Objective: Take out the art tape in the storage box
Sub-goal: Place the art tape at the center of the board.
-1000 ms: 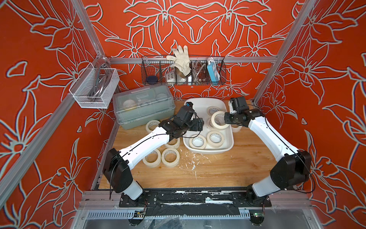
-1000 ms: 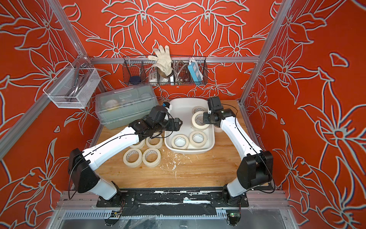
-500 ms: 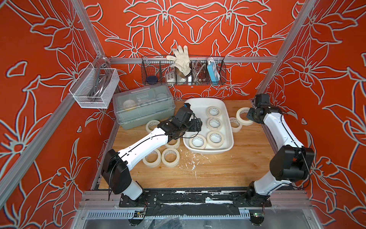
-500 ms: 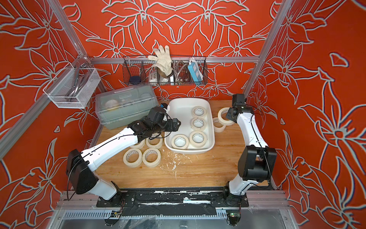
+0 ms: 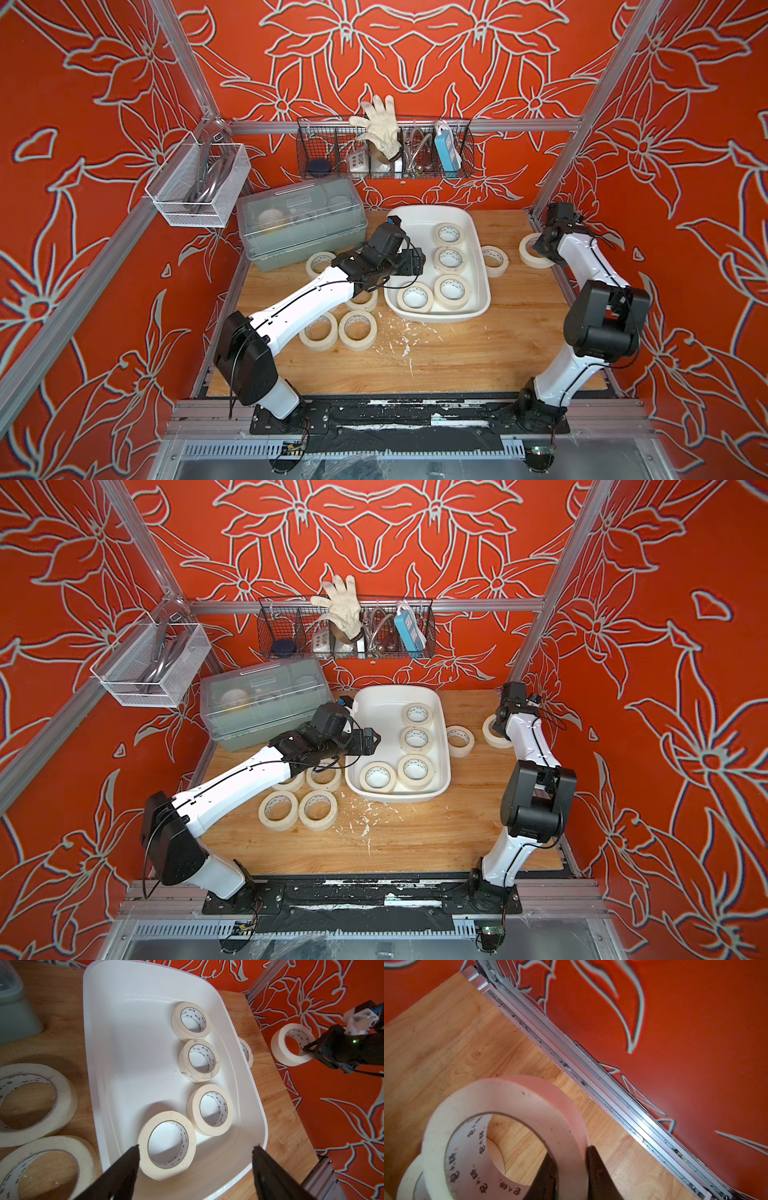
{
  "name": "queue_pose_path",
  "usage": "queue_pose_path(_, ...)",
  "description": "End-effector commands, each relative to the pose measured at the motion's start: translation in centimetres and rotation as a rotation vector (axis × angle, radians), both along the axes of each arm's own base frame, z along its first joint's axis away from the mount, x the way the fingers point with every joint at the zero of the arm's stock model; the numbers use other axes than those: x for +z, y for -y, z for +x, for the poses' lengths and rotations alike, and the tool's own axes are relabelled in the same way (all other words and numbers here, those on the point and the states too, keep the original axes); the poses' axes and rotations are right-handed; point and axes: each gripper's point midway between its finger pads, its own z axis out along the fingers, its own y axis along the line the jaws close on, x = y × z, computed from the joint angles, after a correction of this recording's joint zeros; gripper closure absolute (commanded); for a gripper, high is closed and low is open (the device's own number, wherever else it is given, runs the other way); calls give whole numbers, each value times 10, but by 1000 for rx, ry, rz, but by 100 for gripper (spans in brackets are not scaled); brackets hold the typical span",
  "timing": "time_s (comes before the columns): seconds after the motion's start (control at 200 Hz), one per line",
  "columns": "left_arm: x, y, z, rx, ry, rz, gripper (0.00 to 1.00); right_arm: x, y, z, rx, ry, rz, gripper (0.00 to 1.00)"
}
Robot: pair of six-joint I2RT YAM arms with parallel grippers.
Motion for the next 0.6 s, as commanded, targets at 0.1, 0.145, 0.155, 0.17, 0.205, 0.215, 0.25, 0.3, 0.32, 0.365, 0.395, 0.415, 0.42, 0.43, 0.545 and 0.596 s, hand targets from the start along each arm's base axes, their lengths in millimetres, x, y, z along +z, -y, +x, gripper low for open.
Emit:
queue_pose_path(0.1, 10, -1, -1, -19, 9, -1, 17, -11, 13, 30, -26, 44, 27, 100)
queue_pose_path(0.145, 9, -1, -2, -19, 6, 0, 17, -17, 12, 35, -14, 37, 39, 100)
queue_pose_path(0.155, 9, -1, -2, -20, 5, 1, 17, -19, 12, 36, -11, 37, 42, 100)
queue_pose_path(0.17, 9, -1, -2, -20, 4, 1, 17, -20, 11, 38, -7, 37, 45, 100)
queue_pose_path(0.205, 9, -1, -2, -20, 3, 4, 17, -26, 11, 41, -2, 29, 52, 100)
queue_pose_path(0.215, 9, -2, -2, -20, 3, 5, 17, -27, 11, 42, -1, 29, 54, 100)
queue_pose_path(0.25, 9, -2, -3, -20, 1, 5, 18, -31, 10, 44, 5, 20, 63, 100)
queue_pose_path(0.3, 8, -3, -3, -19, 0, 7, 18, -36, 8, 48, 14, 9, 78, 100)
queue_pose_path(0.32, 9, -2, -4, -20, 0, 8, 18, -38, 8, 50, 17, 8, 84, 100)
queue_pose_path(0.365, 8, -3, -4, -17, -1, 9, 18, -42, 6, 53, 25, 5, 97, 100)
queue_pose_path(0.395, 9, -3, -4, -19, 0, 9, 18, -46, 5, 55, 28, 1, 103, 100)
queue_pose_path(0.415, 8, -3, -4, -18, 0, 9, 18, -48, 6, 56, 27, -3, 107, 100)
queue_pose_path(0.42, 8, -4, -4, -17, 0, 8, 18, -49, 5, 56, 29, -4, 108, 100)
queue_pose_path(0.43, 8, -4, -4, -17, 0, 8, 18, -49, 5, 57, 31, -5, 110, 100)
queue_pose_path(0.545, 8, -4, -5, -17, -2, 9, 18, -60, 5, 60, 30, -34, 121, 97)
queue_pose_path(0.596, 7, -4, -5, -17, -3, 11, 18, -63, 5, 61, 29, -44, 120, 97)
